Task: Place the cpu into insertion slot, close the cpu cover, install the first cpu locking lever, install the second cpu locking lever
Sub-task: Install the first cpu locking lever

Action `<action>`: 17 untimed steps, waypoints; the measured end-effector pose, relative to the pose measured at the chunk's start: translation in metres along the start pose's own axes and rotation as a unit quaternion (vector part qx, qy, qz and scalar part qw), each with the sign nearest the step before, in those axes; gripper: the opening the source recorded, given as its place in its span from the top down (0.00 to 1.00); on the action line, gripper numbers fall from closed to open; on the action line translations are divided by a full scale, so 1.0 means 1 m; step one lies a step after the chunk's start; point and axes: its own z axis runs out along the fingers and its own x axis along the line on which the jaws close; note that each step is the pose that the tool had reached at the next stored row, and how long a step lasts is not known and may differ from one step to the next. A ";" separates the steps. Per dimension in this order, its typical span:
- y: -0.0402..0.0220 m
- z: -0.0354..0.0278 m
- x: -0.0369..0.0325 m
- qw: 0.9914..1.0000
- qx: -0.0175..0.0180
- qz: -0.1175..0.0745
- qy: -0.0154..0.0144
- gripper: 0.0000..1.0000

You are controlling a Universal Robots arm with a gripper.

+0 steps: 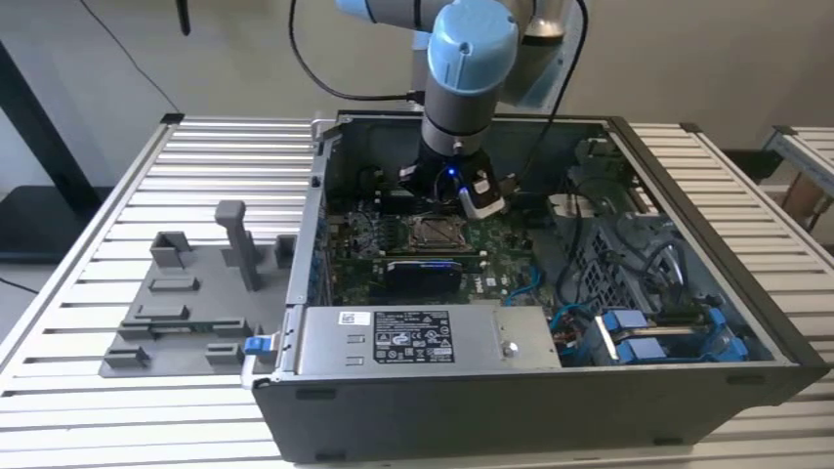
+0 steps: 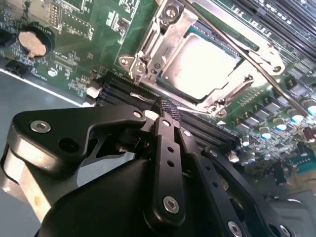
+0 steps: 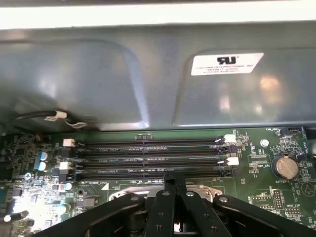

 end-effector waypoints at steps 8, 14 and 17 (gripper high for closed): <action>-0.0001 -0.0028 0.0185 1.000 0.000 0.000 0.000 0.89; -0.0009 -0.0033 0.0348 1.000 0.000 0.000 0.000 0.89; -0.0013 -0.0034 0.0423 1.000 0.000 0.000 0.000 0.89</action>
